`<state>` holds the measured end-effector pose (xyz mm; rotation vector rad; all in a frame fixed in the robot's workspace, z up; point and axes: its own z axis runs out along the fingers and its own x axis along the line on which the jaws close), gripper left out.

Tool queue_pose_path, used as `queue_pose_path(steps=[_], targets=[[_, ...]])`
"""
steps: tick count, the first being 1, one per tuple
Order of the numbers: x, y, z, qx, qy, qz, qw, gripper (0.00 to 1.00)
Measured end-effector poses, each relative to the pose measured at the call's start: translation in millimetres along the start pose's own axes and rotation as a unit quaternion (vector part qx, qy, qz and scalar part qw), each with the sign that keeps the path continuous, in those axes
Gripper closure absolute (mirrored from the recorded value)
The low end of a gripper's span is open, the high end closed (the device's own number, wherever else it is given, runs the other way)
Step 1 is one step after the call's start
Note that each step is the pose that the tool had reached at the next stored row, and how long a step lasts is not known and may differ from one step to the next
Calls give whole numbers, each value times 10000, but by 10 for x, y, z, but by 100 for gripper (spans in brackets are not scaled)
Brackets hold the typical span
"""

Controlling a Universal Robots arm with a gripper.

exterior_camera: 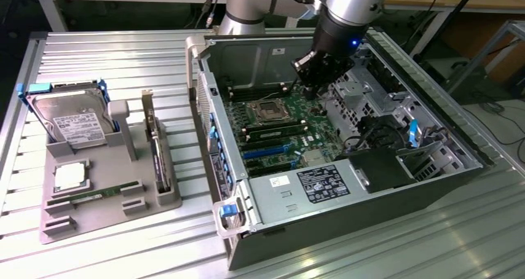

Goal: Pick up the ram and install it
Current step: 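Press down the ram until it locks into place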

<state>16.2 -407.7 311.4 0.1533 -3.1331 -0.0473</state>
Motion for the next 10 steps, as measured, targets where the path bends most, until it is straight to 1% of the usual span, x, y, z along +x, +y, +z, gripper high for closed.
queue_pose_path(steps=[2, 4, 5, 10], targets=[[0, 0, 0, -1, -7, 220, 9998, 89], [0, 0, 0, -1, -12, 381, 9993, 89], [0, 0, 0, -1, -16, 523, 9986, 89], [0, 0, 0, -1, -16, 526, 9986, 89]])
